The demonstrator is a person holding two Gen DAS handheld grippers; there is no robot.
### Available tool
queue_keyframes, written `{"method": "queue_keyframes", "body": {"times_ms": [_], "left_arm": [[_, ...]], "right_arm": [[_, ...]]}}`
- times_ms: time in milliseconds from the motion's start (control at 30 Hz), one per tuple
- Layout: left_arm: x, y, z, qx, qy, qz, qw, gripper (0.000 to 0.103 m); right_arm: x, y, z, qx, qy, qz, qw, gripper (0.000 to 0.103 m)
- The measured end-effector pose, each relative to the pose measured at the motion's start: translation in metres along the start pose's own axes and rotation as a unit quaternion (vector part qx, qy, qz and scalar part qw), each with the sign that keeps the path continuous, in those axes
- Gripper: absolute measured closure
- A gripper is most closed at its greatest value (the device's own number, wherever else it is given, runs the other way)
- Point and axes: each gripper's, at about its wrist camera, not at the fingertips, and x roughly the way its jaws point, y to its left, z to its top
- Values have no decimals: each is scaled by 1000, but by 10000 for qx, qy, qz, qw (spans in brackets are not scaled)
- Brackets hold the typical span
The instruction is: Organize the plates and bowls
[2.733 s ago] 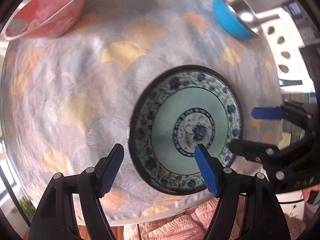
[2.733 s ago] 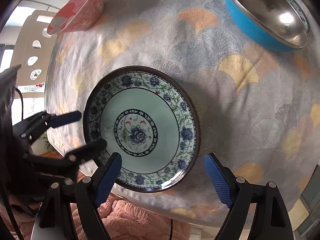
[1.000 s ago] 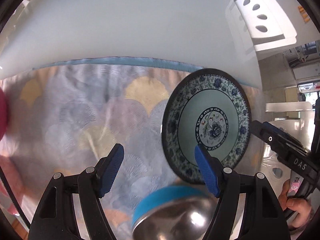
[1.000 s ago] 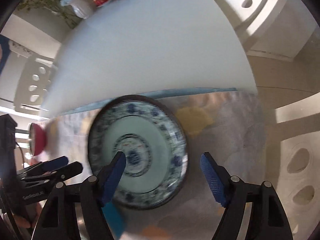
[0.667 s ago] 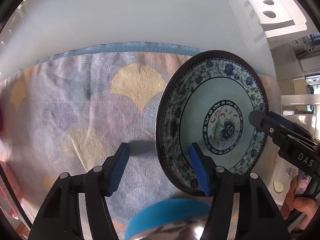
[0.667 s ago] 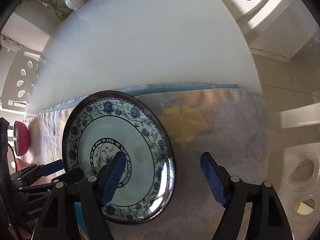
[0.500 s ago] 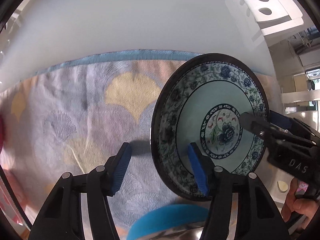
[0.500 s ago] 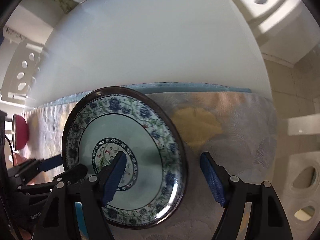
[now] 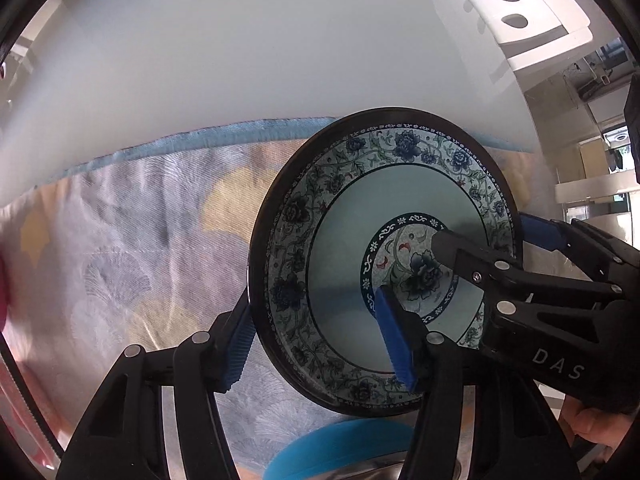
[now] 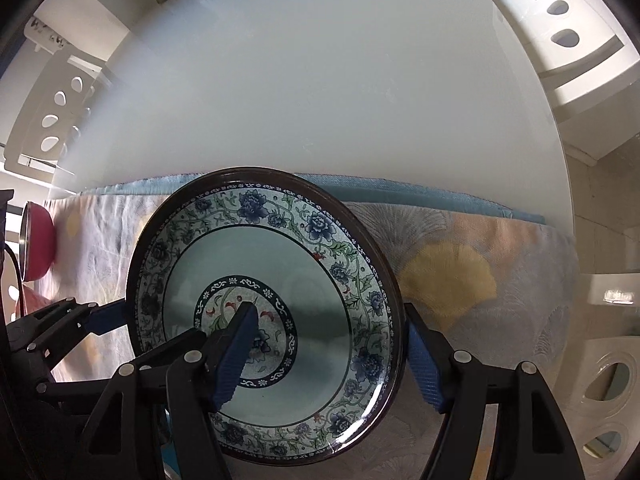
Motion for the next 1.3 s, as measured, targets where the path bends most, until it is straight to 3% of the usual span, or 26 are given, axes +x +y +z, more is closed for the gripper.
{"method": "queue_keyframes", "body": {"times_ms": [233,600,900,967,1000,1100,1200,1300], "left_arm": [[-6,25,-13,-145,-91,133,9998,48],[-21,59,-37,-619,-217,271,9975,48],[-27,68,-72,-960,-343,362,9941,48],[-15,63,-77,-1107,-276,226,9932,48],[-11,64,-83,-1214,-223,144,9923,48],[-8,56,-91,-1182,-297,157,9924,49],[-7,42,-94,-1009,-251,192,9944,48],[-8,29,-99,-995,-249,277,9943,48]], "right_arm": [[2,12,-3,55,-127,283,9995,33],[6,67,-11,-209,-126,630,9977,33],[3,107,-25,-592,-65,724,9956,33],[7,113,-30,-740,57,789,9941,33],[10,116,-31,-858,135,758,9933,33],[16,116,-35,-910,255,142,9954,33],[21,123,-41,-1044,381,378,9931,31],[16,128,-45,-1074,378,274,9931,31]]}}
